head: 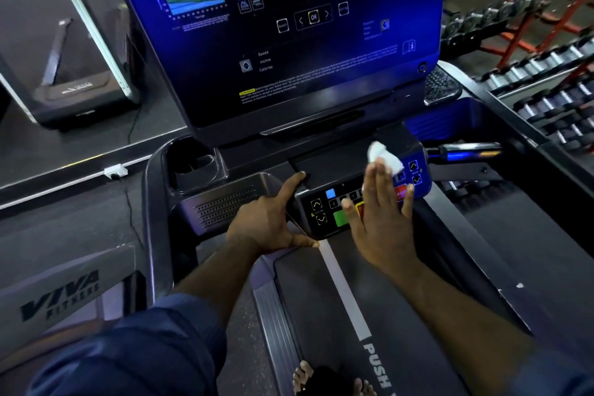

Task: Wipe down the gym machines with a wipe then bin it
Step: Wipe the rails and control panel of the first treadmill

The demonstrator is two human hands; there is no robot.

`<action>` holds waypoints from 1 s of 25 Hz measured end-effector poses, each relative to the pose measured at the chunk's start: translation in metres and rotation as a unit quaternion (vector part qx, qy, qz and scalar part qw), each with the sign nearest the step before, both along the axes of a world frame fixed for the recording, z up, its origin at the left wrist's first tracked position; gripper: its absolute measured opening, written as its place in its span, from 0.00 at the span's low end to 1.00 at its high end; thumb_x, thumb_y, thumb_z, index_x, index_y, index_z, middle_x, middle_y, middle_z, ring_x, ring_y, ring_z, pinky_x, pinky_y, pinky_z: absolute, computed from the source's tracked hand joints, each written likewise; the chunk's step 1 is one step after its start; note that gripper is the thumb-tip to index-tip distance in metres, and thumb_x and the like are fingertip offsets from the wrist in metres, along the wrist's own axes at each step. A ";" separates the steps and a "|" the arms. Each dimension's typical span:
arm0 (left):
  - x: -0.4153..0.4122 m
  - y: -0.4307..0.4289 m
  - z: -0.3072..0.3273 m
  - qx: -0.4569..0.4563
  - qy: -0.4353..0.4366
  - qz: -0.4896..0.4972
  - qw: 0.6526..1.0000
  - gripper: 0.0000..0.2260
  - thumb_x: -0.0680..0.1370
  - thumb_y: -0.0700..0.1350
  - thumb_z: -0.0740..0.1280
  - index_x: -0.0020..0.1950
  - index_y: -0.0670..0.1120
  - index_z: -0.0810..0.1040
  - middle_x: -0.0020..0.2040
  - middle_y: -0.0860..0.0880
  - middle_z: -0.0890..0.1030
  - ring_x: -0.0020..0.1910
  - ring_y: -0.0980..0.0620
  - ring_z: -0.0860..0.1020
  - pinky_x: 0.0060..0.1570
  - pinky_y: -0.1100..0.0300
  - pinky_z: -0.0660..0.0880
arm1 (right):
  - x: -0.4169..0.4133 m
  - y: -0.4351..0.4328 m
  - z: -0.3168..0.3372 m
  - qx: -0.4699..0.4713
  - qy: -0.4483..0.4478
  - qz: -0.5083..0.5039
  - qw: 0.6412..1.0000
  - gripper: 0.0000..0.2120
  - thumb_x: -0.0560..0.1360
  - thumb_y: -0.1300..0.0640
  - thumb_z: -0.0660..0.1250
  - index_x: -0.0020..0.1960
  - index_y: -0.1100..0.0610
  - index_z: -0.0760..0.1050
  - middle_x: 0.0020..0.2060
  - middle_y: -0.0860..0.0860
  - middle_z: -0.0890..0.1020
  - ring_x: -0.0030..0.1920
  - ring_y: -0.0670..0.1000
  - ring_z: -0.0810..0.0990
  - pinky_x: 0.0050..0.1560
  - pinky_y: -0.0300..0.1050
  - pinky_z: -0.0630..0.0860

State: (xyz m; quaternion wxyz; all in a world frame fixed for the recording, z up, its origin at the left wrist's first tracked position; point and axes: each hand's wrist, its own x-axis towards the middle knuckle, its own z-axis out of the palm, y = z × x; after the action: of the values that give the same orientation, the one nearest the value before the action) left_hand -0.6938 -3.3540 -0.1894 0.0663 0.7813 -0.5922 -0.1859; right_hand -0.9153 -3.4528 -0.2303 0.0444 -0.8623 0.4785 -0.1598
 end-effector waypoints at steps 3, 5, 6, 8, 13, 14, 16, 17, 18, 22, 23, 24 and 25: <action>0.002 0.004 -0.003 -0.078 -0.084 -0.017 0.993 0.60 0.61 0.81 0.70 0.85 0.62 0.46 0.64 0.46 0.74 0.61 0.44 0.73 0.53 0.44 0.80 | 0.019 0.033 0.000 0.052 0.004 0.036 0.998 0.43 0.82 0.29 0.40 0.84 0.59 0.36 0.83 0.56 0.37 0.83 0.54 0.37 0.81 0.62 0.39; 0.003 0.006 -0.005 -0.132 -0.129 -0.037 0.982 0.59 0.60 0.84 0.67 0.85 0.58 0.54 0.63 0.46 0.69 0.58 0.45 0.70 0.57 0.45 0.77 | -0.002 0.027 0.000 -0.044 0.085 0.150 0.984 0.43 0.82 0.29 0.43 0.84 0.58 0.39 0.84 0.54 0.40 0.84 0.53 0.40 0.82 0.62 0.43; 0.003 0.005 -0.005 -0.140 -0.137 -0.035 0.980 0.59 0.60 0.85 0.65 0.84 0.57 0.57 0.65 0.46 0.67 0.60 0.44 0.69 0.61 0.45 0.74 | -0.014 0.013 -0.001 -0.074 0.101 0.158 0.979 0.42 0.83 0.29 0.44 0.85 0.57 0.41 0.84 0.53 0.42 0.84 0.52 0.43 0.82 0.62 0.45; -0.002 0.000 -0.002 -0.146 -0.135 -0.032 0.980 0.56 0.61 0.86 0.62 0.82 0.55 0.63 0.71 0.45 0.65 0.67 0.42 0.66 0.68 0.42 0.68 | -0.026 -0.006 -0.003 -0.040 0.057 0.047 0.996 0.41 0.83 0.31 0.44 0.85 0.58 0.42 0.84 0.54 0.45 0.84 0.52 0.46 0.82 0.63 0.43; -0.030 -0.066 0.026 -0.217 -0.098 -0.126 0.963 0.45 0.68 0.81 0.62 0.72 0.50 0.74 0.67 0.47 0.72 0.66 0.43 0.70 0.67 0.46 0.68 | -0.028 -0.009 -0.011 -0.035 0.062 0.097 0.993 0.41 0.83 0.31 0.43 0.85 0.57 0.41 0.84 0.53 0.43 0.84 0.51 0.43 0.81 0.64 0.47; -0.036 -0.082 0.031 -0.194 -0.083 -0.140 0.967 0.46 0.67 0.81 0.61 0.73 0.50 0.73 0.68 0.47 0.71 0.67 0.44 0.70 0.67 0.46 0.68 | -0.035 -0.019 -0.008 -0.042 0.060 0.084 0.994 0.40 0.83 0.32 0.43 0.85 0.57 0.42 0.84 0.53 0.44 0.84 0.50 0.44 0.81 0.65 0.49; -0.047 -0.103 0.034 -0.116 -0.063 -0.148 0.980 0.52 0.63 0.83 0.58 0.77 0.51 0.68 0.72 0.48 0.67 0.70 0.44 0.67 0.69 0.46 0.67 | -0.043 -0.037 -0.003 0.000 0.023 -0.010 1.000 0.40 0.83 0.33 0.44 0.85 0.58 0.43 0.84 0.53 0.45 0.84 0.50 0.46 0.81 0.64 0.47; -0.050 -0.108 0.030 -0.088 -0.078 -0.152 0.981 0.54 0.62 0.84 0.57 0.78 0.51 0.65 0.73 0.48 0.66 0.70 0.44 0.67 0.70 0.46 0.68 | -0.046 -0.040 -0.003 0.024 0.012 -0.040 0.999 0.40 0.83 0.34 0.45 0.85 0.59 0.44 0.84 0.54 0.46 0.84 0.51 0.47 0.81 0.64 0.47; -0.052 -0.111 0.026 -0.077 -0.103 -0.160 0.979 0.55 0.61 0.85 0.58 0.78 0.51 0.64 0.73 0.48 0.66 0.70 0.44 0.68 0.69 0.45 0.70 | -0.050 -0.038 -0.006 0.025 0.019 -0.029 0.999 0.39 0.84 0.35 0.45 0.85 0.59 0.45 0.84 0.55 0.47 0.84 0.52 0.49 0.81 0.64 0.50; -0.050 -0.112 0.019 -0.075 -0.127 -0.182 0.972 0.56 0.61 0.83 0.65 0.79 0.51 0.62 0.74 0.50 0.66 0.71 0.45 0.67 0.68 0.43 0.72 | -0.074 -0.026 -0.027 0.029 -0.023 0.051 0.998 0.30 0.87 0.42 0.46 0.85 0.54 0.47 0.85 0.49 0.47 0.84 0.47 0.47 0.81 0.62 0.53; -0.051 -0.113 0.020 -0.068 -0.126 -0.185 0.972 0.56 0.62 0.82 0.66 0.80 0.50 0.61 0.74 0.50 0.65 0.71 0.45 0.66 0.68 0.43 0.72 | -0.070 -0.036 -0.023 0.035 -0.062 0.055 0.996 0.29 0.88 0.45 0.48 0.85 0.53 0.49 0.84 0.48 0.48 0.83 0.47 0.47 0.81 0.61 0.53; -0.051 -0.113 0.020 -0.060 -0.124 -0.186 0.973 0.56 0.62 0.82 0.67 0.80 0.50 0.60 0.75 0.50 0.65 0.72 0.46 0.65 0.69 0.43 0.72 | -0.061 -0.047 -0.017 0.034 -0.089 0.058 0.994 0.27 0.88 0.47 0.49 0.85 0.53 0.51 0.84 0.49 0.51 0.83 0.46 0.49 0.82 0.59 0.52; -0.050 -0.112 0.020 -0.057 -0.122 -0.186 0.973 0.56 0.62 0.81 0.67 0.80 0.50 0.60 0.75 0.50 0.65 0.73 0.46 0.64 0.70 0.44 0.72 | -0.049 -0.055 -0.013 0.027 -0.109 0.050 0.992 0.26 0.88 0.48 0.50 0.84 0.54 0.54 0.84 0.49 0.53 0.83 0.46 0.50 0.82 0.58 0.51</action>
State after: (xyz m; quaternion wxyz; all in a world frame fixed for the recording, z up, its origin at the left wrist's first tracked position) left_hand -0.7439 -3.4656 -0.1697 0.0022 0.6688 -0.7406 -0.0644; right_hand -0.9640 -3.5078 -0.2429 0.1276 -0.8610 0.4317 -0.2369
